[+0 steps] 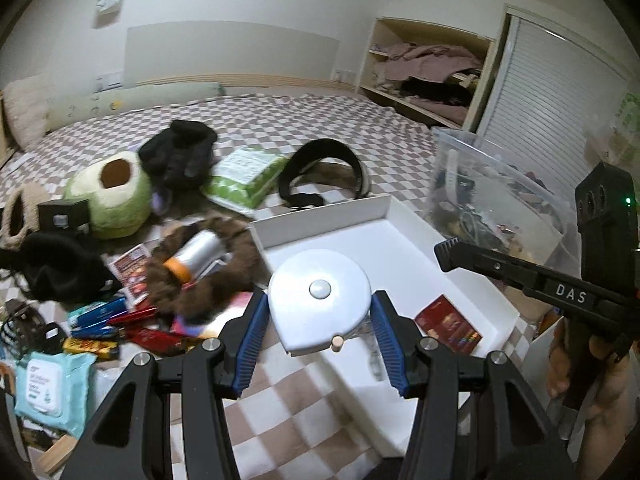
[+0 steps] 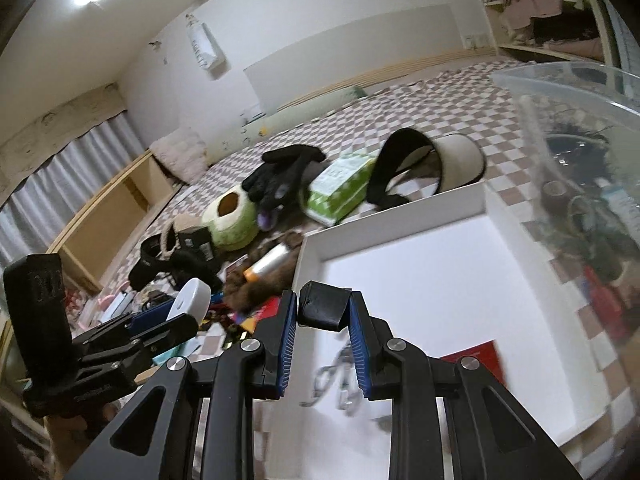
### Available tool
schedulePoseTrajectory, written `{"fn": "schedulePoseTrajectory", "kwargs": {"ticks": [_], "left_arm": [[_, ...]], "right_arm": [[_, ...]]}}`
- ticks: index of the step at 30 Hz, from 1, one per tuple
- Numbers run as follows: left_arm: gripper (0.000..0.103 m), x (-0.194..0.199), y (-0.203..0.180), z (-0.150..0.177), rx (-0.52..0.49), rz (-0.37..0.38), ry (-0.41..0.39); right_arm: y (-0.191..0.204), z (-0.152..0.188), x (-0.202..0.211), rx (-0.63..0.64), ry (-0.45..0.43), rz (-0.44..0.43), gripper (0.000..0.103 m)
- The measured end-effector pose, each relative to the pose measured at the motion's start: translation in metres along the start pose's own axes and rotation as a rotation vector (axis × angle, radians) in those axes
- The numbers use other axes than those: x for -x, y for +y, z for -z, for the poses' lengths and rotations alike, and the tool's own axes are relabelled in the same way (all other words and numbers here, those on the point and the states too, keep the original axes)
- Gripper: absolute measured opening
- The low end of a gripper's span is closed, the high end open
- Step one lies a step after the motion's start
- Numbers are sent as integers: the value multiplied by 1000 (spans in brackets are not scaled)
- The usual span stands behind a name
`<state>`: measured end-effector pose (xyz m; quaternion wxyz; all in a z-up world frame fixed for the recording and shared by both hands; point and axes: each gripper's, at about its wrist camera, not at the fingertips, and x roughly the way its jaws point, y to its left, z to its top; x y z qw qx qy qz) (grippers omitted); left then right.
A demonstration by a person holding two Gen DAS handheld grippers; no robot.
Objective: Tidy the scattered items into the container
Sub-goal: 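Open the right gripper over the tray while the left gripper releases the tape measure into it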
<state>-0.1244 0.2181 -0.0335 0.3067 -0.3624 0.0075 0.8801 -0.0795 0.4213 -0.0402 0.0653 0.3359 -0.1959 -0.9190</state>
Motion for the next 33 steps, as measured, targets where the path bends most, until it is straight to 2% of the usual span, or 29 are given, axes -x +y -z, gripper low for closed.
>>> {"fn": "schedulePoseTrajectory", "kwargs": {"ticks": [8, 19, 23, 33], "left_arm": [[52, -33, -37, -8, -46, 53, 50], [52, -68, -69, -19, -105, 99, 114], [52, -81, -75, -25, -116, 106, 132], [52, -112, -82, -33, -144, 89, 154]], "right_arm": [[-34, -8, 13, -19, -12, 61, 27], [-83, 3, 10, -67, 47, 169, 27], [-90, 5, 4, -68, 66, 191, 26], [-88, 6, -17, -40, 114, 180, 26]]}}
